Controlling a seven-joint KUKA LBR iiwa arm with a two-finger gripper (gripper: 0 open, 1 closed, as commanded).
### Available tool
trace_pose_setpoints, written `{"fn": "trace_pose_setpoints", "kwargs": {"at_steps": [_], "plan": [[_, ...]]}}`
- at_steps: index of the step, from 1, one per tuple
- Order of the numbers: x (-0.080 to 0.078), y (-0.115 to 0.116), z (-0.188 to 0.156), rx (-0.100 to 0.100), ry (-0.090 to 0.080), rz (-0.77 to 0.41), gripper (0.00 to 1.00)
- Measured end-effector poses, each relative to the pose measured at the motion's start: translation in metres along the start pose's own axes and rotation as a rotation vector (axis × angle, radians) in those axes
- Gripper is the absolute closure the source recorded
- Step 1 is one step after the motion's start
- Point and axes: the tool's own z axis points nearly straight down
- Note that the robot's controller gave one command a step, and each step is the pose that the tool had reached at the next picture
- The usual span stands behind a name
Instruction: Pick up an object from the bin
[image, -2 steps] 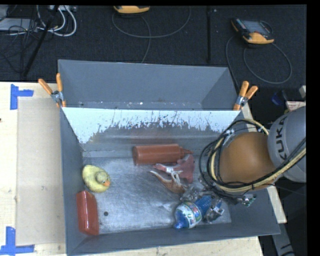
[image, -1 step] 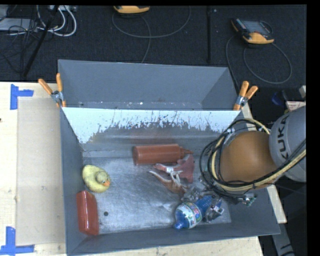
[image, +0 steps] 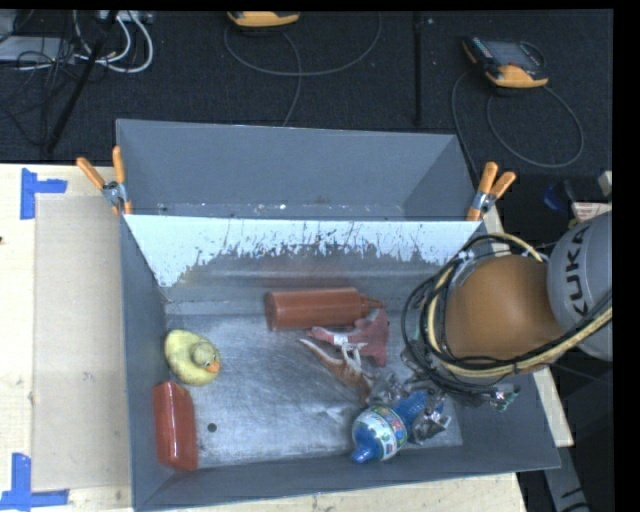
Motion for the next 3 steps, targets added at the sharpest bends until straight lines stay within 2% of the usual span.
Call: {"fn": "trace_pose_setpoints", "kwargs": {"at_steps": [1, 3], "plan": [[0.001, 0.002, -0.015, -0.013, 0.010, -0.002, 1.00], [0.000, 0.002, -0.040, -0.014, 0.012, -0.001, 1.00]]}}
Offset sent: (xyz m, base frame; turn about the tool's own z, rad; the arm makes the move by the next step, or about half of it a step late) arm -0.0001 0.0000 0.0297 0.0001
